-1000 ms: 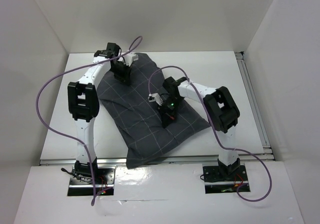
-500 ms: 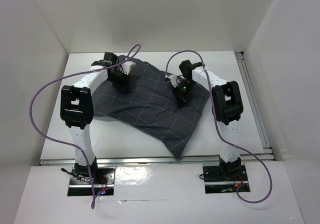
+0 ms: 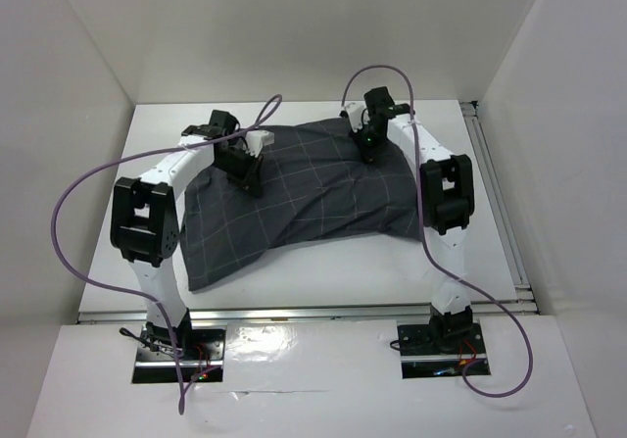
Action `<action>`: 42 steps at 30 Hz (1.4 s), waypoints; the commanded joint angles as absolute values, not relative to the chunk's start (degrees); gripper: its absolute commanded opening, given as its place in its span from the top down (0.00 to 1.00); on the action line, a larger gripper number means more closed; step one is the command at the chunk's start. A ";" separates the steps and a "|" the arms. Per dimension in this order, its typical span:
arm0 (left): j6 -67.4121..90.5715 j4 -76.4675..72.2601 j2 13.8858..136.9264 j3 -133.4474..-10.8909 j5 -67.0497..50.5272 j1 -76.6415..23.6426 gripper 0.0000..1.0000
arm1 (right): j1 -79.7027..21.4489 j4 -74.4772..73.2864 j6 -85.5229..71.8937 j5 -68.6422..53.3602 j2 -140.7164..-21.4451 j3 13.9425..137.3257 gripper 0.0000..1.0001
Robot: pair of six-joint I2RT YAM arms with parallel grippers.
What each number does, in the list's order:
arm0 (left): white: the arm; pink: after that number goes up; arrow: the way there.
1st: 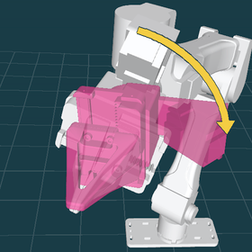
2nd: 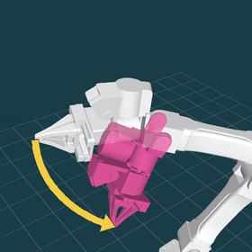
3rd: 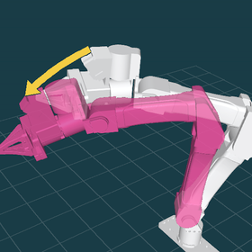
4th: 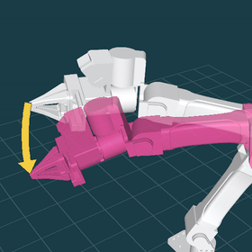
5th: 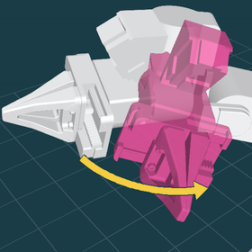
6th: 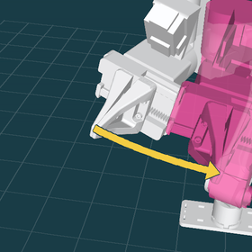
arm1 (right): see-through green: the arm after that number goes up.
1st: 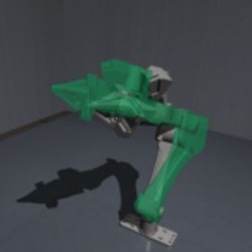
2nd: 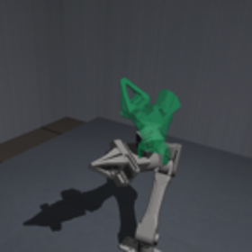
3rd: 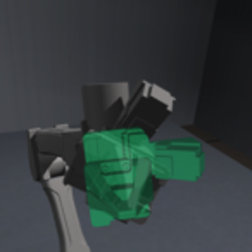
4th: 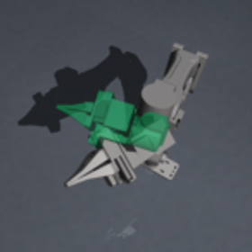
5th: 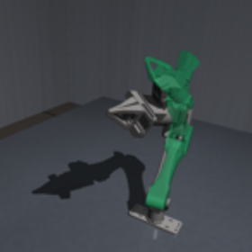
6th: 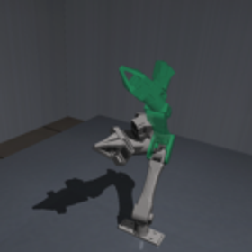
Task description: Put the pillow into the pillowcase
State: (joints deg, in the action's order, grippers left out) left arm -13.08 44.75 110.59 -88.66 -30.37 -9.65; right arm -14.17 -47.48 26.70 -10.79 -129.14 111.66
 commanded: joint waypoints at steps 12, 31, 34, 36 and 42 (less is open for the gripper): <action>-9.69 49.31 105.29 -105.98 -33.05 -5.54 0.37 | -15.03 -42.03 16.10 -15.03 -108.67 111.28 0.29; -1.05 36.13 100.11 -95.72 -23.82 0.97 0.02 | 10.20 -30.69 5.89 -30.76 -93.00 85.00 0.18; -1.05 35.60 99.40 -94.04 -23.20 0.97 0.02 | 10.20 -29.62 5.36 -31.46 -92.46 83.76 0.18; -1.05 35.60 99.40 -93.43 -23.73 0.97 0.02 | 10.20 -29.62 4.83 -31.46 -91.85 83.23 0.18; -1.05 36.12 99.40 -94.04 -23.73 0.97 0.03 | 10.20 -29.09 4.83 -33.13 -90.70 82.09 0.19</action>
